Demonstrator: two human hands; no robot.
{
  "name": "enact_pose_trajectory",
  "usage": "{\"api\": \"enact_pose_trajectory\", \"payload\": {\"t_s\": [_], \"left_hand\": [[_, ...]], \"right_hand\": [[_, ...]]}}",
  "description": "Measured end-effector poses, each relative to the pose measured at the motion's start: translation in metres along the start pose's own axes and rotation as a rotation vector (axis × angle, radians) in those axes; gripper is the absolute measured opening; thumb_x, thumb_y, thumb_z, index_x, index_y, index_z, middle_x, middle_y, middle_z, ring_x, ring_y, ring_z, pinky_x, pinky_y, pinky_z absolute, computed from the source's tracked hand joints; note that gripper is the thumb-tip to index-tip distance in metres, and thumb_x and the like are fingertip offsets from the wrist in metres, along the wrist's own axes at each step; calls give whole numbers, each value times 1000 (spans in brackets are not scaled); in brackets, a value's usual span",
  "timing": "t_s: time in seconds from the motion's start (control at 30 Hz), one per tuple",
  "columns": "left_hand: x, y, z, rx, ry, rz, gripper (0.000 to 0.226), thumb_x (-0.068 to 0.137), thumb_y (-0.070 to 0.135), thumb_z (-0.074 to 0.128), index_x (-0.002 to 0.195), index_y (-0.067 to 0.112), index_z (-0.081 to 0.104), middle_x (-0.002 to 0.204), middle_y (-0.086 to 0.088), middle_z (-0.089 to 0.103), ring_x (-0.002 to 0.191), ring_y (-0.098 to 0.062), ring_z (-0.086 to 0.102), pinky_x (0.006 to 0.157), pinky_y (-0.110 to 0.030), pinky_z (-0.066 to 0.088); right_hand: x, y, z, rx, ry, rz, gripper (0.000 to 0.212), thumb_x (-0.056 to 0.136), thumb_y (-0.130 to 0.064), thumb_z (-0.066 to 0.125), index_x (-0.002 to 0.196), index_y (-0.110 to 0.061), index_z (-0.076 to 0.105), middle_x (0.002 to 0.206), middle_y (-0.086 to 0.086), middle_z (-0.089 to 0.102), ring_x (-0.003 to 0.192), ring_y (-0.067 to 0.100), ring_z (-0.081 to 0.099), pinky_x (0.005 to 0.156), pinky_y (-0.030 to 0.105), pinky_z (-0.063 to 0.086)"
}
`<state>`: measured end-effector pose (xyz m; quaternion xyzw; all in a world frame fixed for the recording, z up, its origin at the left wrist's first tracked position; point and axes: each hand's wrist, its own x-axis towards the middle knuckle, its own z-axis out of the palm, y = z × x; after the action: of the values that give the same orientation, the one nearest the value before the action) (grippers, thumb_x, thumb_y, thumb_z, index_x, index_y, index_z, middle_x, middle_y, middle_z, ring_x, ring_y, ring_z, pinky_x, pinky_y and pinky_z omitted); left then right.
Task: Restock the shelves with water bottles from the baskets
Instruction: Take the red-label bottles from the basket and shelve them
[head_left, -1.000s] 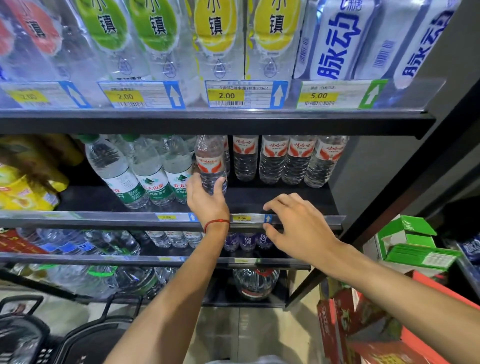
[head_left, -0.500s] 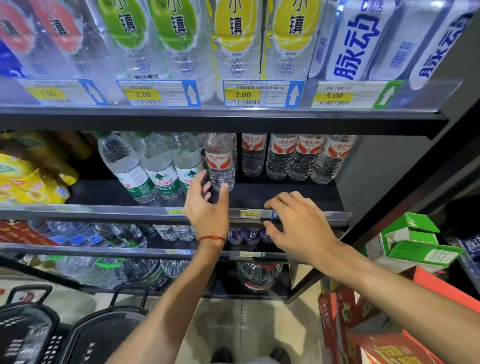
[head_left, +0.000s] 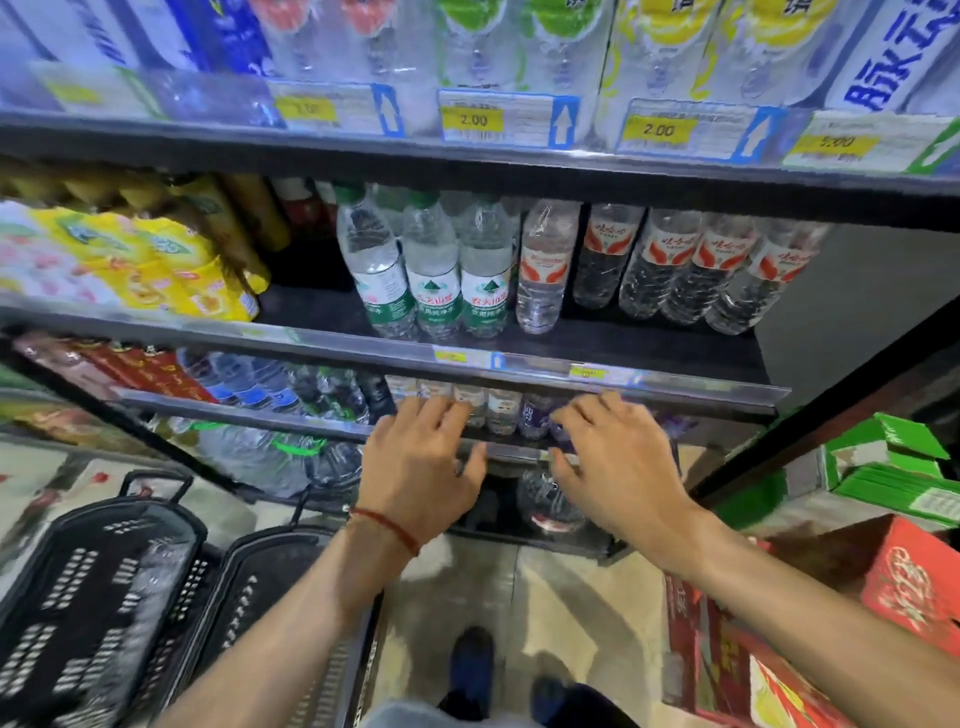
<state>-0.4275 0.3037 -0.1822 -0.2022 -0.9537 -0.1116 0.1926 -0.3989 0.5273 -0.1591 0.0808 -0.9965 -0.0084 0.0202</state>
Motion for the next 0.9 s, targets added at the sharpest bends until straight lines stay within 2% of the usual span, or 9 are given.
{"api": "enact_pose_trajectory", "payload": {"t_s": [0.17, 0.33, 0.5, 0.67, 0.77, 0.83, 0.9], "left_hand": [[-72, 1, -23, 75, -110, -96, 37, 82, 45, 63, 106, 18, 68, 102, -2, 65, 94, -31, 61, 73, -43, 49], [-166, 13, -54, 171, -217, -373, 47, 82, 60, 59, 112, 25, 66, 107, 5, 64, 97, -26, 60, 78, -41, 49], [-276, 32, -91, 236, -262, -542, 48, 84, 60, 56, 111, 22, 67, 105, 1, 65, 93, -30, 59, 74, -42, 47], [-361, 36, -128, 272, -264, -769, 49, 87, 61, 52, 113, 22, 67, 109, 1, 65, 101, -27, 60, 79, -42, 47], [-412, 29, -148, 277, -219, -869, 47, 87, 59, 53, 112, 22, 67, 111, 1, 67, 103, -27, 61, 80, -43, 49], [-445, 18, -158, 267, -203, -935, 46, 87, 58, 54, 111, 21, 67, 112, 0, 67, 103, -28, 61, 80, -44, 50], [-475, 2, -165, 258, -180, -991, 46, 86, 57, 55, 113, 22, 67, 113, 1, 67, 104, -28, 61, 80, -44, 51]], "right_hand": [[-28, -38, 9, 2, 1, -118, 33, 88, -43, 58, 110, -22, 70, 106, -1, 69, 106, 26, 61, 91, 42, 43], [-58, -75, 25, 51, 51, -312, 32, 85, -39, 57, 105, -18, 71, 103, 2, 70, 102, 30, 62, 91, 44, 44], [-115, -129, 35, 118, 5, -507, 31, 86, -38, 54, 104, -20, 71, 106, 0, 69, 105, 28, 61, 94, 43, 41], [-159, -194, 44, 152, -25, -702, 30, 88, -37, 42, 97, -22, 67, 101, 0, 66, 101, 28, 60, 93, 44, 44], [-184, -240, 45, 163, -31, -807, 35, 89, -33, 39, 103, -23, 70, 103, -2, 67, 102, 27, 62, 93, 43, 45], [-199, -275, 43, 135, -33, -861, 36, 92, -35, 42, 110, -24, 71, 108, -3, 69, 106, 24, 62, 95, 41, 46], [-212, -314, 42, 130, -32, -885, 29, 91, -37, 56, 111, -23, 73, 110, -3, 70, 108, 23, 63, 96, 41, 47]]}}
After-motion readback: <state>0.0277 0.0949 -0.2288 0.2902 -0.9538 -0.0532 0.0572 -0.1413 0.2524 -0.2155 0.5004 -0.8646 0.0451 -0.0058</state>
